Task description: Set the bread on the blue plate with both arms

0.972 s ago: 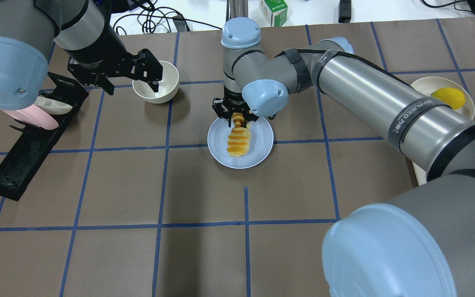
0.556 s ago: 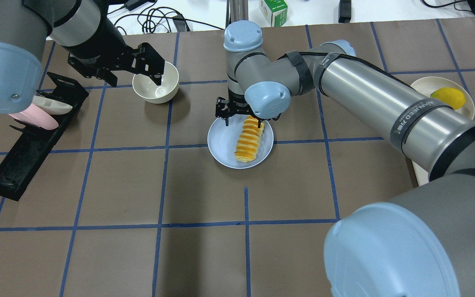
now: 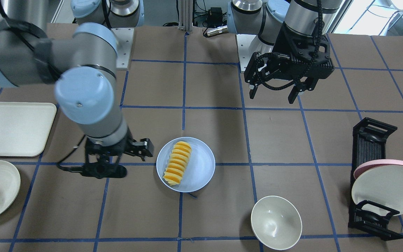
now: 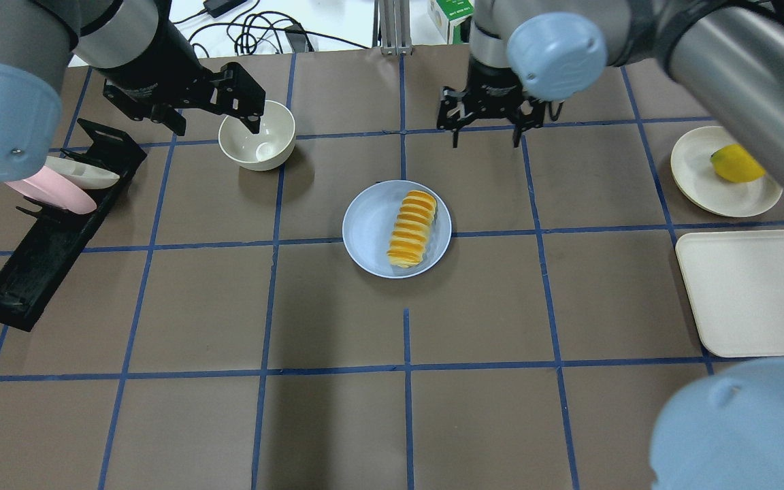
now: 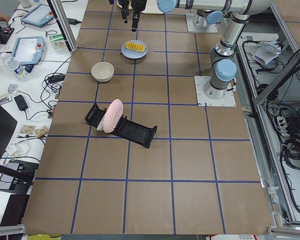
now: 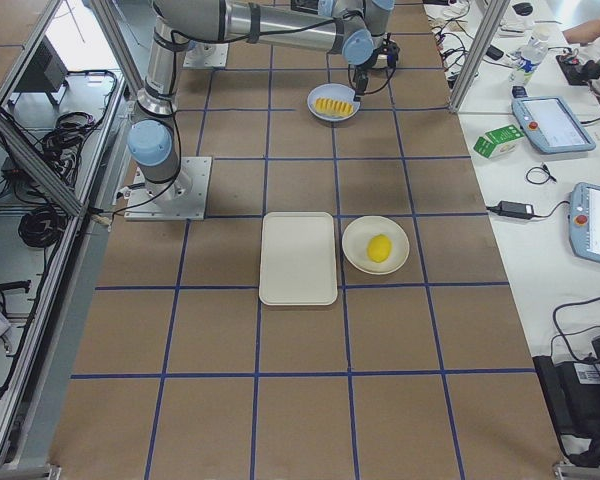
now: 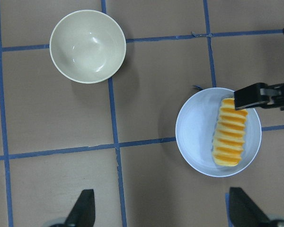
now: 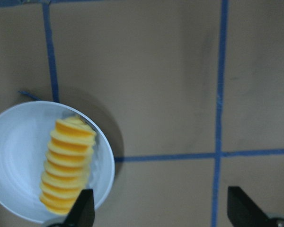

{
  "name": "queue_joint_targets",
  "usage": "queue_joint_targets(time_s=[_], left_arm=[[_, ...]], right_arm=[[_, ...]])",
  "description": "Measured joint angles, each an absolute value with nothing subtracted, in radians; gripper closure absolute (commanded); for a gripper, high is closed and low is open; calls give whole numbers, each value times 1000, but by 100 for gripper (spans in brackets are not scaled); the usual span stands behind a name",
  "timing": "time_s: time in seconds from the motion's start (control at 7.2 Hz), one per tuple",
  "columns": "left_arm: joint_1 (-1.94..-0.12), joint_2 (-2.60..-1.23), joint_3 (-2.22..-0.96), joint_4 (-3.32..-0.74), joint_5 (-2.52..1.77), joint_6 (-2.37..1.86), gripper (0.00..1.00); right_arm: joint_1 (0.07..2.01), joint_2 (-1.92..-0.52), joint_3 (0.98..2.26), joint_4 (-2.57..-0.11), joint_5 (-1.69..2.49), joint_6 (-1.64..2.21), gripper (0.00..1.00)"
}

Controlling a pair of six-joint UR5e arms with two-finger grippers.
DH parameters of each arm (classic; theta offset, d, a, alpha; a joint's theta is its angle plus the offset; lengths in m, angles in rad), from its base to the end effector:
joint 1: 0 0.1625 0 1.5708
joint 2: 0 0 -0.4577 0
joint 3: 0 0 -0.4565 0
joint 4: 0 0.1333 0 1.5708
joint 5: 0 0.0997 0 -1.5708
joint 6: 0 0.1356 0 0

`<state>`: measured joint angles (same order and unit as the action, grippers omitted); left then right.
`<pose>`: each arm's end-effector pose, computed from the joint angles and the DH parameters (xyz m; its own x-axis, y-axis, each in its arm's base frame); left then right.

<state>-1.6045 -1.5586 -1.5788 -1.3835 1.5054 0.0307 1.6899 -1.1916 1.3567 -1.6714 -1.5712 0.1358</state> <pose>-0.1614 -0.5694 0.5082 -0.9954 0.0761 0.0583 0.0637 0.9793 -0.1922 0.2167 -0.6896 0.3709 -0.9998 0.0164 0.0091 0.0169 0.9978 0.0638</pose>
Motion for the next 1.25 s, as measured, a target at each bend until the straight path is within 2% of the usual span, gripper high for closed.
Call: queue_joint_targets(time_s=[0.42, 1.25], left_arm=[[-1603, -1557, -1576, -1404, 1561, 49, 0], [-1601, -1553, -1589, -1398, 1588, 82, 0]], right_arm=[[1626, -1414, 1387, -1488, -1587, 1, 0], [1621, -1442, 1438, -1584, -1584, -24, 0]])
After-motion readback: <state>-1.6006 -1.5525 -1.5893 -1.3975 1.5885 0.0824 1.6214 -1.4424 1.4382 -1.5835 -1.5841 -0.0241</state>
